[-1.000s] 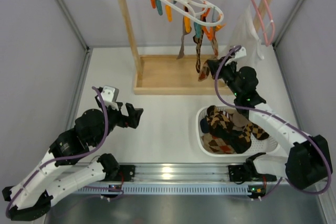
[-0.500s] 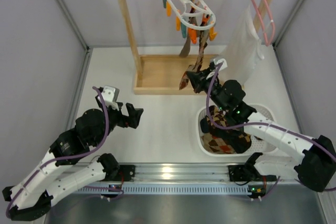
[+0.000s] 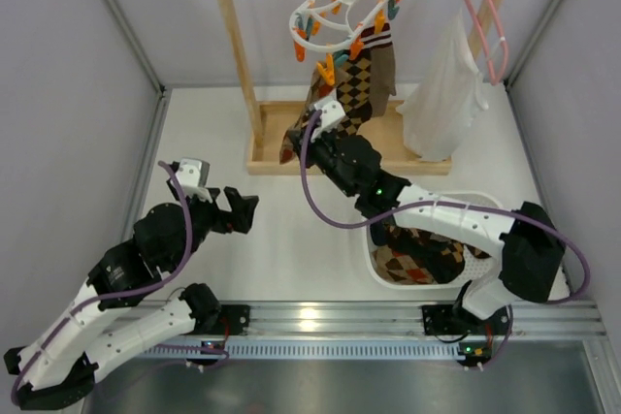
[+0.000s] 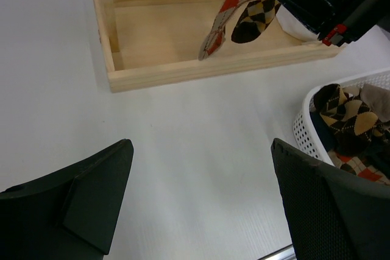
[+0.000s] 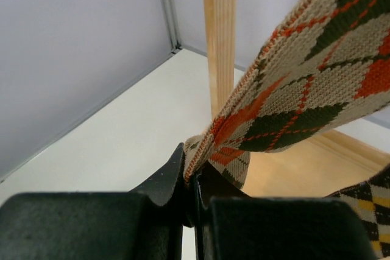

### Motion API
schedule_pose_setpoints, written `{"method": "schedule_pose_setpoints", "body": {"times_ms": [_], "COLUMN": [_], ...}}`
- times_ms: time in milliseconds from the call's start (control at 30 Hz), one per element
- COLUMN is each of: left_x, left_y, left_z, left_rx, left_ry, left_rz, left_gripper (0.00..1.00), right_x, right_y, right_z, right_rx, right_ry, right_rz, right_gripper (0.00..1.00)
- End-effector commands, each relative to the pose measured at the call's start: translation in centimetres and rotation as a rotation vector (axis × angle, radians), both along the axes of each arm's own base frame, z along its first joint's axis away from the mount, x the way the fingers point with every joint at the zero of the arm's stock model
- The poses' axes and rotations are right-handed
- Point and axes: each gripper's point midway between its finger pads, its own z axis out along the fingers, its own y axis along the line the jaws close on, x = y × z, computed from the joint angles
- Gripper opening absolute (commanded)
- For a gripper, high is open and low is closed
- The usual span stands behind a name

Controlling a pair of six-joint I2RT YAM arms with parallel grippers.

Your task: Remove the socks clipped to the hanger

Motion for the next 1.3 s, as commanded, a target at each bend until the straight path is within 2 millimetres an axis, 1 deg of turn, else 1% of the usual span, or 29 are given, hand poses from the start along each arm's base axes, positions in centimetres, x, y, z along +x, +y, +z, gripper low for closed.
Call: {"method": "schedule_pose_setpoints", "body": {"times_ms": [0, 33, 67, 100, 133, 167, 200, 233, 267, 300, 367, 400, 433, 500, 533, 567, 633, 667, 700, 733, 767, 800, 833, 900, 933, 967, 1000, 1133, 1267], "left_x": [0.4, 0.4, 0.4, 0.6, 0.4, 0.4, 0.6, 0.5, 0.4, 0.5, 0.7, 0.8, 1.1, 1.4, 1.5, 2.2, 3.3, 4.6, 5.5, 6.3, 8.0, 8.8, 9.6, 11.6, 12.2, 12.8, 13.9, 16.2, 18.2], "left_y": [1.8, 2.0, 2.4, 2.5, 2.9, 3.1, 3.1, 3.9, 4.2, 4.5, 4.5, 4.2, 3.4, 2.1, 1.5, -0.2, -1.9, -3.6, -4.3, -5.0, -5.9, -6.2, -6.5, -7.7, -8.0, -8.4, -9.3, -11.3, -12.5], "left_z": [3.0, 4.0, 4.8, 5.4, 7.2, 8.2, 9.1, 11.6, 12.9, 15.4, 17.6, 18.7, 20.4, 22.1, 22.8, 23.9, 24.4, 24.7, 24.7, 24.6, 24.6, 24.6, 24.5, 24.6, 24.7, 24.6, 24.4, 23.4, 21.9], "left_rx": [-0.094, -0.12, -0.143, -0.148, -0.179, -0.188, -0.194, -0.228, -0.241, -0.255, -0.26, -0.253, -0.264, -0.263, -0.265, -0.257, -0.218, -0.189, -0.144, -0.119, -0.083, -0.039, -0.01, 0.051, 0.065, 0.085, 0.111, 0.18, 0.244], "left_ry": [-0.052, -0.062, -0.072, -0.077, -0.1, -0.111, -0.12, -0.157, -0.174, -0.207, -0.232, -0.247, -0.258, -0.271, -0.277, -0.278, -0.281, -0.274, -0.28, -0.28, -0.275, -0.283, -0.285, -0.292, -0.295, -0.293, -0.296, -0.29, -0.273], "left_rz": [0.107, 0.123, 0.139, 0.155, 0.162, 0.168, 0.179, 0.201, 0.209, 0.217, 0.219, 0.21, 0.184, 0.141, 0.122, 0.082, 0.059, 0.046, 0.047, 0.057, 0.095, 0.112, 0.129, 0.168, 0.185, 0.197, 0.204, 0.225, 0.285], "left_gripper": [0.98, 0.98, 0.98, 0.98, 0.98, 0.98, 0.98, 0.98, 0.98, 0.98, 0.98, 0.98, 0.98, 0.98, 0.98, 0.98, 0.98, 0.98, 0.98, 0.98, 0.98, 0.98, 0.98, 0.98, 0.98, 0.98, 0.98, 0.98, 0.98], "right_x": [0.5, 0.4, 0.5, 0.9, 1.0, 1.2, 1.5, 1.6, 1.9, 2.2, 2.7, 3.0, 3.3, 3.6, 4.0, 4.2, 4.8, 4.8, 5.2, 5.4, 5.4, 5.6, 5.7, 6.1, 6.3, 6.3, 6.4, 6.5, 6.4], "right_y": [2.7, 3.3, 3.8, 4.5, 4.9, 5.2, 5.6, 5.8, 5.7, 5.9, 5.9, 6.2, 6.4, 6.9, 6.8, 7.1, 7.1, 7.3, 7.5, 7.6, 7.9, 8.1, 8.3, 8.7, 9.0, 9.4, 9.5, 10.2, 10.6], "right_z": [1.3, 2.7, 2.8, 1.7, 1.8, 2.5, 1.9, 1.7, 1.9, 1.2, 1.0, 0.1, 0.7, -0.5, -0.2, -1.0, -0.8, -1.2, -1.9, -1.7, -1.9, -2.7, -2.4, -3.3, -3.0, -3.7, -3.8, -3.9, -3.8], "right_rx": [-0.037, -0.028, -0.032, -0.058, -0.059, -0.045, -0.058, -0.061, -0.057, -0.067, -0.099, -0.124, -0.123, -0.165, -0.167, -0.19, -0.207, -0.229, -0.249, -0.259, -0.269, -0.295, -0.304, -0.342, -0.35, -0.371, -0.383, -0.422, -0.424], "right_ry": [-0.025, -0.043, -0.045, -0.033, -0.031, -0.037, -0.031, -0.029, -0.029, -0.023, -0.039, -0.031, -0.037, -0.027, -0.034, -0.029, -0.038, -0.033, -0.03, -0.038, -0.041, -0.036, -0.045, -0.044, -0.057, -0.06, -0.068, -0.1, -0.114], "right_rz": [-0.014, -0.023, -0.028, -0.033, -0.038, -0.051, -0.056, -0.064, -0.081, -0.091, -0.112, -0.118, -0.127, -0.133, -0.15, -0.156, -0.182, -0.184, -0.188, -0.194, -0.193, -0.192, -0.196, -0.195, -0.19, -0.183, -0.181, -0.17, -0.149], "right_gripper": [0.0, 0.0, 0.0, 0.0, 0.0, 0.0, 0.0, 0.0, 0.0, 0.0, 0.0, 0.0, 0.0, 0.0, 0.0, 0.0, 0.0, 0.0, 0.0, 0.0, 0.0, 0.0, 0.0, 0.0, 0.0, 0.0, 0.0, 0.0, 0.0]}}
